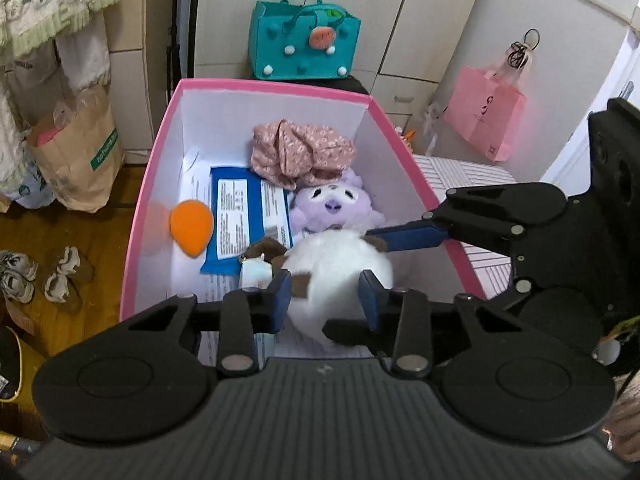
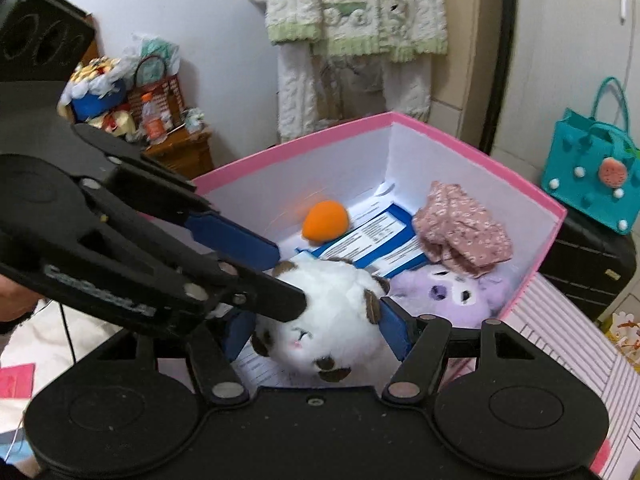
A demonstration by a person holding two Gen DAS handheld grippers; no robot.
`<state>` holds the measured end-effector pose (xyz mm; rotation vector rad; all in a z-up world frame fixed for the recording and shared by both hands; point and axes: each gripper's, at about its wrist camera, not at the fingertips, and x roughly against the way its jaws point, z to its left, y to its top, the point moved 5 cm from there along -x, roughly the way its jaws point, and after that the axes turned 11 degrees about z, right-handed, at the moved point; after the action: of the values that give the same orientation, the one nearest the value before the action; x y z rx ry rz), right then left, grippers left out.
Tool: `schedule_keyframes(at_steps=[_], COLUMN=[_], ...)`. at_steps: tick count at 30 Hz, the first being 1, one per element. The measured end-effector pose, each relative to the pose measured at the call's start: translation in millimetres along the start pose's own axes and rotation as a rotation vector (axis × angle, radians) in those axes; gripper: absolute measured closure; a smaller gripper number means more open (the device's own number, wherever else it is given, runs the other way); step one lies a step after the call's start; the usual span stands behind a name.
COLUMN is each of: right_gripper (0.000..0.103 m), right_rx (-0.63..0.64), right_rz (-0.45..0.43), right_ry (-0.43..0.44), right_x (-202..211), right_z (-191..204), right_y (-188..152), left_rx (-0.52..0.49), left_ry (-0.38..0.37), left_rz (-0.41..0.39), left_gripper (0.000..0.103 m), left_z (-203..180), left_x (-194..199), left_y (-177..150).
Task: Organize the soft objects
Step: 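Lower the white plush into the box and open both grippers, then withdraw both tools from the box toward the pink pom-pom and green ball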
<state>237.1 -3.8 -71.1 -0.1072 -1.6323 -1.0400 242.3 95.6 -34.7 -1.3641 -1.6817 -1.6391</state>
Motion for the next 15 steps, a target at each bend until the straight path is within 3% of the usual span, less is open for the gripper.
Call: schedule_keyframes(at_steps=[2, 6, 15], right_gripper=[0.031, 0.031, 0.031], right_rx=[0.012, 0.015, -0.020], right_rz=[0.012, -0.019, -0.090], right_ry=[0.033, 0.005, 0.014], right_x=[1, 20, 70], right_z=[2, 2, 6], right_y=[-1, -7, -23], left_rx=[0.014, 0.033, -0.038], left_ry=[0.018, -0.008, 0.032], left_rz=[-0.003, -0.019, -0.067], left_gripper=[0.067, 0.067, 0.065], left_z=[1, -1, -29], left_x=[2, 15, 64], left_y=[-2, -5, -15])
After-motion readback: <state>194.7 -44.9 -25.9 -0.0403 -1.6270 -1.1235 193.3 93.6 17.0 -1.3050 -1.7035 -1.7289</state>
